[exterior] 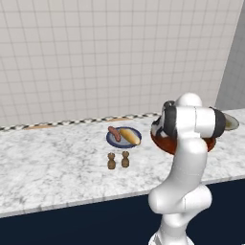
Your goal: Place one bun and one sausage from the bowl on each plate.
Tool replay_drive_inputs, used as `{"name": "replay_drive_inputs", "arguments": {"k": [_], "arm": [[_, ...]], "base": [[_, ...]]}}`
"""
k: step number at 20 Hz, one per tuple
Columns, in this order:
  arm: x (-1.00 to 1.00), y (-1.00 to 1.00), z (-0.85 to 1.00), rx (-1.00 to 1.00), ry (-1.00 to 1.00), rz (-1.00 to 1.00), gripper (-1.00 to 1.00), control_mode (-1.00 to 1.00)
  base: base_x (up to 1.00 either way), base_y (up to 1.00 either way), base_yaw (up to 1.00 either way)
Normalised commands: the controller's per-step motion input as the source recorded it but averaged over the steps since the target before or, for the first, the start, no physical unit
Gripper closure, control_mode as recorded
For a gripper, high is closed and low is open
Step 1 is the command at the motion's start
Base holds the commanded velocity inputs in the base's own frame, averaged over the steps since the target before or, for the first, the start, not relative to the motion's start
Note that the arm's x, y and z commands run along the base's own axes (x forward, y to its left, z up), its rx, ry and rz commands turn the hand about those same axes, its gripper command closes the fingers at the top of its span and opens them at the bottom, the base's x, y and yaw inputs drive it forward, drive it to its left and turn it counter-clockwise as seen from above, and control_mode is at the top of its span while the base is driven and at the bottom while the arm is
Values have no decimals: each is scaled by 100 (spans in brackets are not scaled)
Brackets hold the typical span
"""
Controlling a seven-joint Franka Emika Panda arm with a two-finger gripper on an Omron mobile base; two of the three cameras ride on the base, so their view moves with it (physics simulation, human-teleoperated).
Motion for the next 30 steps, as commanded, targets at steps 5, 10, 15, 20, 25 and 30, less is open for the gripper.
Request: {"name": "replay_drive_inputs", "arguments": {"k": [5, 10, 15, 20, 25, 30], "arm": [[-100, 3, 96, 0, -18, 0, 100, -100], [-98, 23, 100, 0, -6, 0, 100, -100], [-67, 83, 87, 0, 17, 10, 100, -100], [-27, 52, 31, 0, 15, 8, 100, 100], [0, 0, 0, 0, 0, 0, 100, 100], [0, 0, 0, 0, 0, 0, 100, 100]], "base": [[0, 0, 0], [0, 0, 0], [0, 0, 0], [-31, -20, -2], [-25, -100, -2], [0, -100, -1]]}}
